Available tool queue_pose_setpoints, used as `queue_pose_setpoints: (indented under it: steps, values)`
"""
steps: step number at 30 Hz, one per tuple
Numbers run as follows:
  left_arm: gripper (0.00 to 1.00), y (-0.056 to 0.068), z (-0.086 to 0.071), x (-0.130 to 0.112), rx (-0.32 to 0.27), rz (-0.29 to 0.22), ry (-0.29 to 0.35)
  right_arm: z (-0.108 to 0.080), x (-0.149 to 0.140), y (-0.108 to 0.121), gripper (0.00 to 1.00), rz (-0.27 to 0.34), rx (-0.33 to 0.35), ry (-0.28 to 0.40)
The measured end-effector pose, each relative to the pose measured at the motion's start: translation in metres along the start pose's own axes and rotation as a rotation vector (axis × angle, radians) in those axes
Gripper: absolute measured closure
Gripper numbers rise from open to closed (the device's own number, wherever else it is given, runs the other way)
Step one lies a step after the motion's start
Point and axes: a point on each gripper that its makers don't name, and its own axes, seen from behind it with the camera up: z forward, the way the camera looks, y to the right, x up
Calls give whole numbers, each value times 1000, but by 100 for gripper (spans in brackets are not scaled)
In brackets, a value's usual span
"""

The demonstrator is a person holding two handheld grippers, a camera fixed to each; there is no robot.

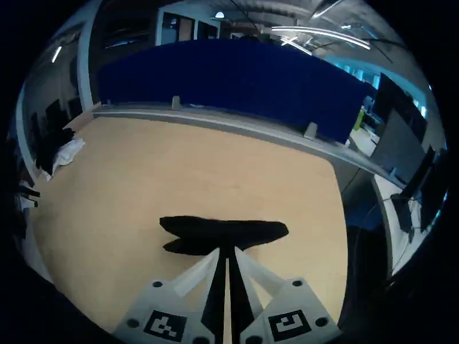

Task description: Fold towel

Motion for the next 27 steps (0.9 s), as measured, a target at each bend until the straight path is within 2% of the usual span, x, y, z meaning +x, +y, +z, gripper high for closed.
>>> queue_pose_setpoints:
  steps: [7, 17, 27]
  values:
    - [10, 3, -2, 3, -2, 4, -1, -12, -46, 5, 97, 31, -4, -49]
    - [10, 7, -3, 2, -5, 13, -4, -23, -120, 20, 97, 24, -34, -202]
    - [10, 9, -3, 3, -6, 13, -4, -19, -135, 25, 97, 46, -57, -235]
